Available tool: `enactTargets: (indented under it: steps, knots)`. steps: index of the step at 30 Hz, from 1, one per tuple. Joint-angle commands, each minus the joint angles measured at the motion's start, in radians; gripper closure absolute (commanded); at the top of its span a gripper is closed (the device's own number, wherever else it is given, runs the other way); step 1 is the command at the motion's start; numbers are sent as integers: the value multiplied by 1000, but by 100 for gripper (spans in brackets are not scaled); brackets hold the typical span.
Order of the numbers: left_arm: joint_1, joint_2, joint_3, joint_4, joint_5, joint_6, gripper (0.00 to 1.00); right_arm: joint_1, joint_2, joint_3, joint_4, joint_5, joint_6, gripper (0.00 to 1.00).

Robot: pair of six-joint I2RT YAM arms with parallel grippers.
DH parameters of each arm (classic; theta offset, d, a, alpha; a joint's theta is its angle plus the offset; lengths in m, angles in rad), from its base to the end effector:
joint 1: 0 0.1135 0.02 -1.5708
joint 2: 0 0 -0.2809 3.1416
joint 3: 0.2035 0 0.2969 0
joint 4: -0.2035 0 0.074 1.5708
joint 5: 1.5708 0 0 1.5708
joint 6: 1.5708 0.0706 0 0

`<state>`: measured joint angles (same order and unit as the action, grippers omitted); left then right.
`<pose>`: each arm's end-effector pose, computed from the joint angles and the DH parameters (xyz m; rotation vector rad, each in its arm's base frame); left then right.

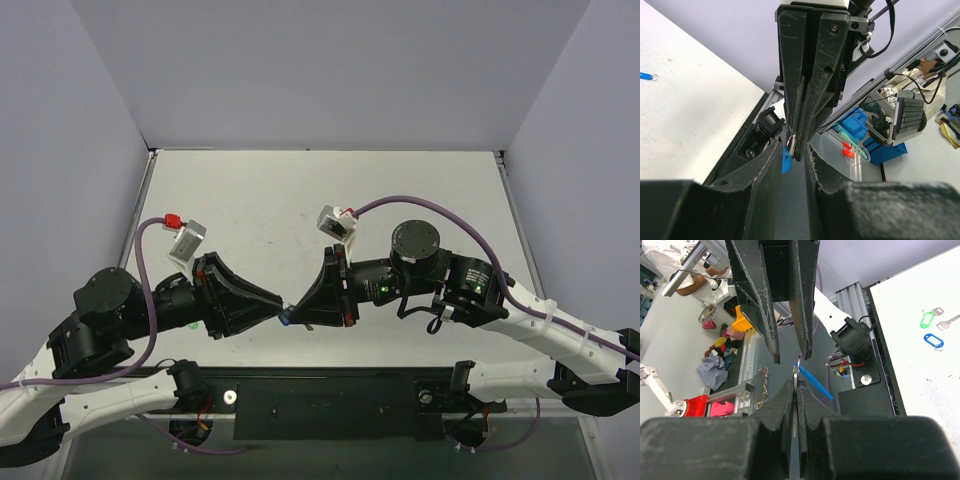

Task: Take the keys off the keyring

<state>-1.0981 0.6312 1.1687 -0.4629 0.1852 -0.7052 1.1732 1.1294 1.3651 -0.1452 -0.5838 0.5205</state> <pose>0.0591 -0.1442 0.4904 0.5018 1.6445 -1.5444 0.0807 0.2927 0.5057 -1.0716 1.4268 1.7278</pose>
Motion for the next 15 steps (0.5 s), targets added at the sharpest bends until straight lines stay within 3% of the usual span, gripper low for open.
enactTargets:
  steps: [1, 10, 13, 15]
  knots:
    - [-3, 1, -7, 30, 19, 7, 67, 8, -10, 23, 61, -17, -2, 100]
    - [-3, 7, -20, 43, 19, 6, 80, 8, -3, 23, 64, -21, 3, 100]
    - [-3, 12, -20, 43, 25, 6, 98, 9, -2, 23, 65, -21, 3, 100]
    - [-3, 13, -20, 44, 26, 6, 100, 11, -3, 22, 65, -22, 4, 100]
